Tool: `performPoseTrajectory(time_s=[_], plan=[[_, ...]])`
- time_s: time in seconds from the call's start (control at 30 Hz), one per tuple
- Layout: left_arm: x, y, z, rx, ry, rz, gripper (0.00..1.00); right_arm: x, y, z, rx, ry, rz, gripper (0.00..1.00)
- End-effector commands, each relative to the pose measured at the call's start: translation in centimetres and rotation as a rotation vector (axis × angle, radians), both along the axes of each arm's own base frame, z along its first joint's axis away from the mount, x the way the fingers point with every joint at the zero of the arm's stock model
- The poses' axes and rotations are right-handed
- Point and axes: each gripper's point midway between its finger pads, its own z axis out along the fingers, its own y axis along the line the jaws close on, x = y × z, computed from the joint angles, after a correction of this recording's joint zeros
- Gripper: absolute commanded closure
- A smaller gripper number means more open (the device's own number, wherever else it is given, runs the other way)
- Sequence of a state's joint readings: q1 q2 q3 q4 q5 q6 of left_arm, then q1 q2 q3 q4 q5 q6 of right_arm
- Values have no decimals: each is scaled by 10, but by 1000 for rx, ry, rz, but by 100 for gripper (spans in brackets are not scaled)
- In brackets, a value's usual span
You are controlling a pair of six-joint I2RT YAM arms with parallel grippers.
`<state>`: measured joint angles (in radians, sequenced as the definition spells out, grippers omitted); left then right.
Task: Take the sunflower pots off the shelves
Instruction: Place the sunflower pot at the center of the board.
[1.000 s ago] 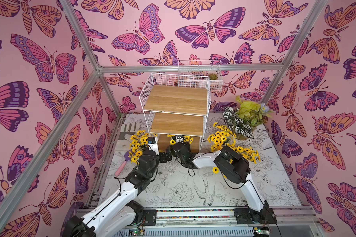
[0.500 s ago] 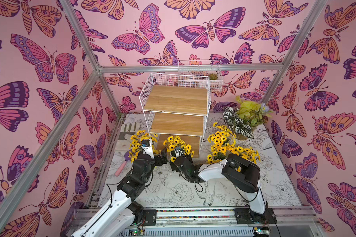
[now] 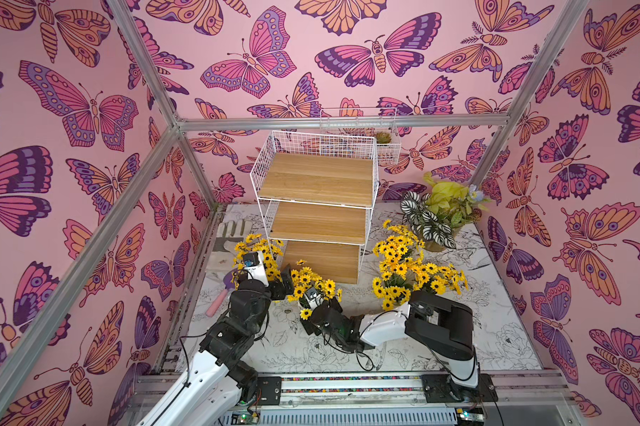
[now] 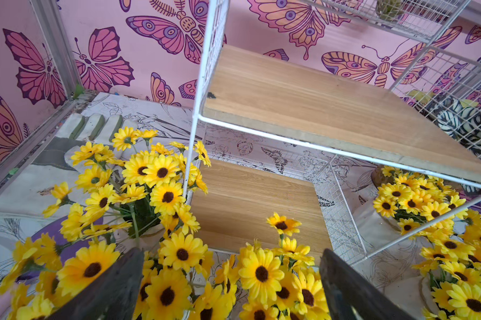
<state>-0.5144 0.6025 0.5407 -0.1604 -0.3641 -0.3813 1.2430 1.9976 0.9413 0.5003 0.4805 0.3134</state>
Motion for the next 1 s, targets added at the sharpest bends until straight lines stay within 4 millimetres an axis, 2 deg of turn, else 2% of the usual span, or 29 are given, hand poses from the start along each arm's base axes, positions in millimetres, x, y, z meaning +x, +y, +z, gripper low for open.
performPoseTrajectory(time_s=[0.0, 0.2, 0.43, 0.57, 0.77, 0.8, 0.83, 0.97], plan=[[-3, 7, 1, -7, 14, 32, 1, -6, 12, 19, 68, -27, 22, 56], [-5, 9, -1, -19, 18, 38, 1, -16, 16, 22, 80, -16, 50, 55], [-6, 10, -1, -10, 22, 40, 1, -24, 26, 14, 78, 12, 92, 53], [-6, 11, -2, -3, 26, 42, 1, -21, 21, 12, 55, 15, 60, 36], [-6, 12, 0, 3, 25, 48, 0, -16, 8, 25, 16, -28, 26, 27], [-6, 12, 0, 3, 24, 48, 0, -16, 8, 27, 9, -33, 30, 22], [-6, 12, -1, 4, 27, 48, 0, -16, 7, 30, 0, -39, 33, 1], [-7, 15, -3, 9, 31, 58, 0, -13, 2, 41, -11, -67, 18, 1]])
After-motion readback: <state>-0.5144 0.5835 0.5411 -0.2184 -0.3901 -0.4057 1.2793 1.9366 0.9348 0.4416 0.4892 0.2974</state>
